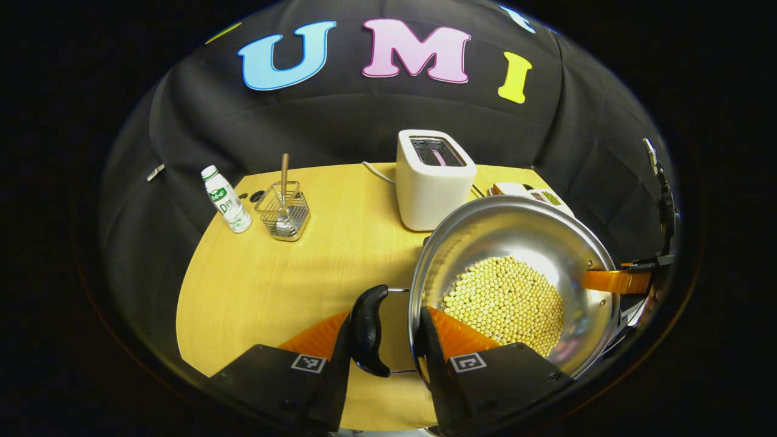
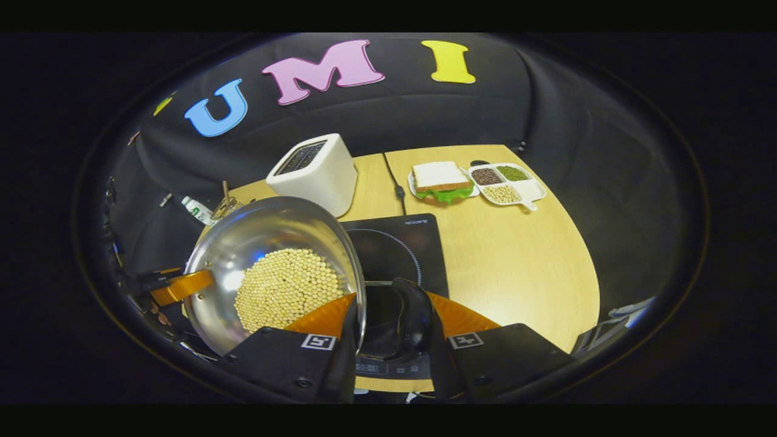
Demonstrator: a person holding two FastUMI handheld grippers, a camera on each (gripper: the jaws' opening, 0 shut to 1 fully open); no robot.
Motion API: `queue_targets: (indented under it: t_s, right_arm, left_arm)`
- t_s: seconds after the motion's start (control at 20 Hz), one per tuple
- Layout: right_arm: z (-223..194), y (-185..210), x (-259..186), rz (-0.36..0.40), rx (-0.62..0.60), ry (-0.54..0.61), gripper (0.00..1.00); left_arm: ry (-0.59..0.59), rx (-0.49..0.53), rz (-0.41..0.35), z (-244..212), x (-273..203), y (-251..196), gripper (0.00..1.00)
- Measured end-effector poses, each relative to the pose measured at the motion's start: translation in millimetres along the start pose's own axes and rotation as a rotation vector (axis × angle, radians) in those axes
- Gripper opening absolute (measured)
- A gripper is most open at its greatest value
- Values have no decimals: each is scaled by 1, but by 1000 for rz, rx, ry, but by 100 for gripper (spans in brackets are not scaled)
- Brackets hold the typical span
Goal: First push the handle of the pot to place it horizontally, then grasp the pot with both hands and set it on the induction cooktop.
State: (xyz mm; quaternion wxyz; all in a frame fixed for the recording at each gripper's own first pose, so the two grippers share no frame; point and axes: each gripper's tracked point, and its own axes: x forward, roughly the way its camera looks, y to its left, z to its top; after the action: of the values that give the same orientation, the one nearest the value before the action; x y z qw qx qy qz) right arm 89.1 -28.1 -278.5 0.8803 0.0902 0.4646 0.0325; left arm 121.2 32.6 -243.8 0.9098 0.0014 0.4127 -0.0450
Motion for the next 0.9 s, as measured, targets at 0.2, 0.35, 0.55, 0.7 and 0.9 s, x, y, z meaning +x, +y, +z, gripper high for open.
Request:
queue_targets:
  t_s: [0.2, 0.35, 0.55, 0.7, 0.9]
  right_arm:
    - [10, -23, 13, -6, 7, -6, 52]
    - [13, -34, 21, -6, 9, -2, 52]
    - [14, -44, 37, -7, 21, 18, 52]
    - [15, -48, 47, -14, 27, 31, 52]
    - [15, -51, 55, -17, 30, 41, 53]
  left_arm:
    - [-2, 4, -15, 7, 18, -20, 59]
    - [2, 2, -15, 9, 29, -29, 59]
    - [14, 11, -18, 11, 44, -37, 59]
    - [28, 11, -20, 11, 56, -40, 59]
    - [34, 12, -21, 12, 67, -41, 59]
